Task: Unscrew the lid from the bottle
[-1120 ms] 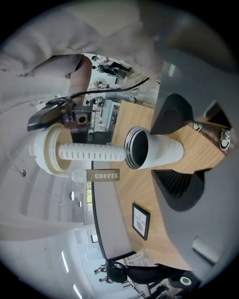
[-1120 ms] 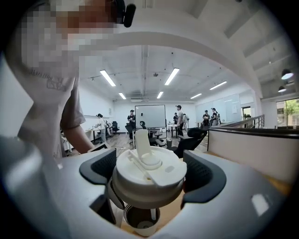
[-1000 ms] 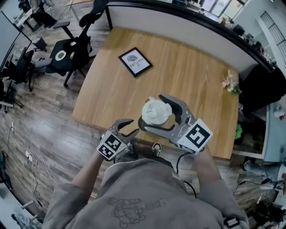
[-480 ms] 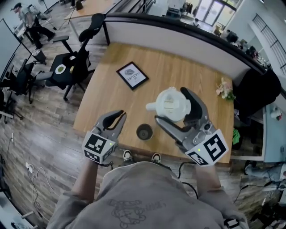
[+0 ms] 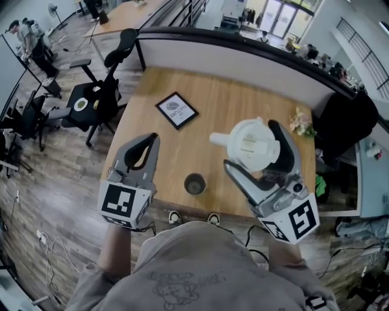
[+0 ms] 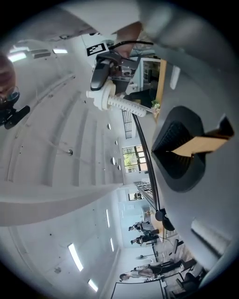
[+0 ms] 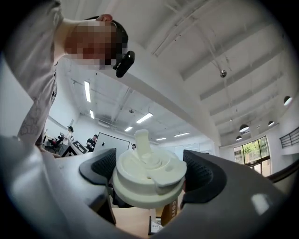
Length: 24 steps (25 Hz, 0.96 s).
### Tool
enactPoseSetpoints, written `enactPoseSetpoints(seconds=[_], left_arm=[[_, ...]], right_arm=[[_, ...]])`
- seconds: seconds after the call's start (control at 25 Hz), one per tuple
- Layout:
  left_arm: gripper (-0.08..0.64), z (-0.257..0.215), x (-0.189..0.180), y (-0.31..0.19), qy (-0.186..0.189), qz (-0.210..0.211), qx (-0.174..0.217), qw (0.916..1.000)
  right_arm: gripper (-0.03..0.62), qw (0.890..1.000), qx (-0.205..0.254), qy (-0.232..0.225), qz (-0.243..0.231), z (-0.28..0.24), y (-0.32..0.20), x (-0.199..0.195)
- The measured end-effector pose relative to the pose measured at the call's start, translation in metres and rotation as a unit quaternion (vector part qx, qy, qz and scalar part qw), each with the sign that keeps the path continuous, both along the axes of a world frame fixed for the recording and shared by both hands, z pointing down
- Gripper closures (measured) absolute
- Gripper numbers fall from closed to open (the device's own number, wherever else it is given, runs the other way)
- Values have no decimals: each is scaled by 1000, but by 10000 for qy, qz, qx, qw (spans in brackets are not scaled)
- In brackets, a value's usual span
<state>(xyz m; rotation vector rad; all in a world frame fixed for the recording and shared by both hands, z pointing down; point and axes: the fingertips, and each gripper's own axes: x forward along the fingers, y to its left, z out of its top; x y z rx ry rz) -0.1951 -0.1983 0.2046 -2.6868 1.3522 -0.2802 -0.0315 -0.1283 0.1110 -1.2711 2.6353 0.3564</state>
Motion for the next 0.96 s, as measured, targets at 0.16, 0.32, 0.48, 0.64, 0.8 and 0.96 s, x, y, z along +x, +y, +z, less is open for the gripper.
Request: enactPoseSetpoints(seconds=[0.16, 0.32, 0.48, 0.64, 0.8, 0.96], left_arm=[[558, -9, 7, 7, 38, 113, 71, 9999], [558, -13, 5, 6, -13, 124, 90, 9999], [558, -18, -7, -2, 19, 91, 104, 9999], [558, -21, 3, 10, -7, 94, 133, 9999], [558, -21, 5, 18, -11, 102, 170, 9998], [558, -19, 2, 18, 7, 85, 146, 9999]], right_arm=[[144, 9999, 0, 81, 69, 4, 4, 4], [144, 9997, -122, 132, 170, 12, 0, 6], [144, 9994, -232, 152, 215, 17, -11, -1], [144, 9992, -169, 293, 224, 18, 3, 9], [144, 9990, -148, 366, 206, 22, 9, 7], [144, 9991, -191, 346, 171, 27, 9, 4]])
